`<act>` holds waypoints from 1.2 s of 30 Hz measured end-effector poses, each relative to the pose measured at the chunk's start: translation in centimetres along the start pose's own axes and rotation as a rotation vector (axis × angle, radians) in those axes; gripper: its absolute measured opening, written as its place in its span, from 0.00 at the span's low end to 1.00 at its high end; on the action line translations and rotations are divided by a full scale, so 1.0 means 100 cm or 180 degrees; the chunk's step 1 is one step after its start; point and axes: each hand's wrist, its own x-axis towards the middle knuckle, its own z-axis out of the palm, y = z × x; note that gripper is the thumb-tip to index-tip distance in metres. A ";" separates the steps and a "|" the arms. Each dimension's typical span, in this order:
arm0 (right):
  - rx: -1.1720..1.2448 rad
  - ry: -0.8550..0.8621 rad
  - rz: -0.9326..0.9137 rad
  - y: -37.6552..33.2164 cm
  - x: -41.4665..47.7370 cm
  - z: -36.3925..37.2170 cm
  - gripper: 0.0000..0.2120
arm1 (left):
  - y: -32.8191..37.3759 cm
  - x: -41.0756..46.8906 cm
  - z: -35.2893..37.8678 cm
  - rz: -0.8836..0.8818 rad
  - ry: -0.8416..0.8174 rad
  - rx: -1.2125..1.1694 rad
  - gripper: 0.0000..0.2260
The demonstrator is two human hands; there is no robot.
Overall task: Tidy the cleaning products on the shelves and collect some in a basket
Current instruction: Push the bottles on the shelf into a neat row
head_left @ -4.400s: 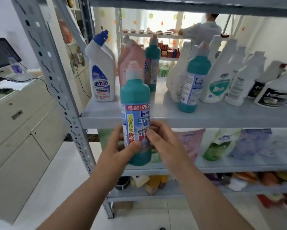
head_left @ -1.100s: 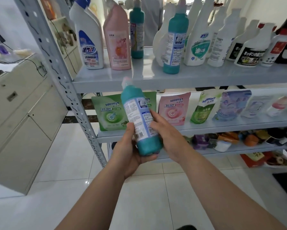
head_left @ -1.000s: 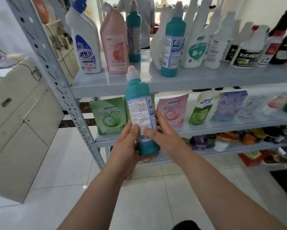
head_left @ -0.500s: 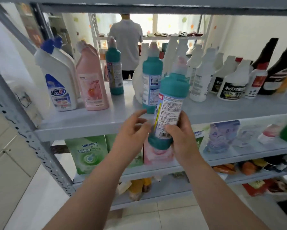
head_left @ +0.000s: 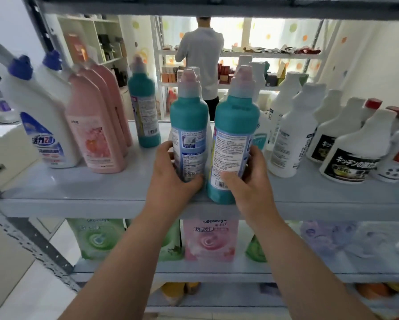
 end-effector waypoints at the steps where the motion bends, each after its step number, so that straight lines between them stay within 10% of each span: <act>1: -0.0026 -0.0027 0.0013 0.003 0.002 0.000 0.35 | 0.000 -0.001 0.000 -0.0037 0.0045 -0.0007 0.41; 20: -0.0310 -0.0203 -0.0003 0.014 0.003 0.062 0.31 | -0.026 0.028 -0.070 0.0035 0.0629 0.1309 0.29; 24: -0.0497 -0.0169 -0.0036 0.008 0.000 0.069 0.30 | -0.030 0.016 -0.074 0.0621 0.0293 0.1936 0.15; 36: -0.1287 -0.0232 -0.0036 0.005 -0.005 0.099 0.34 | -0.044 0.036 -0.090 0.0157 -0.1030 0.2051 0.26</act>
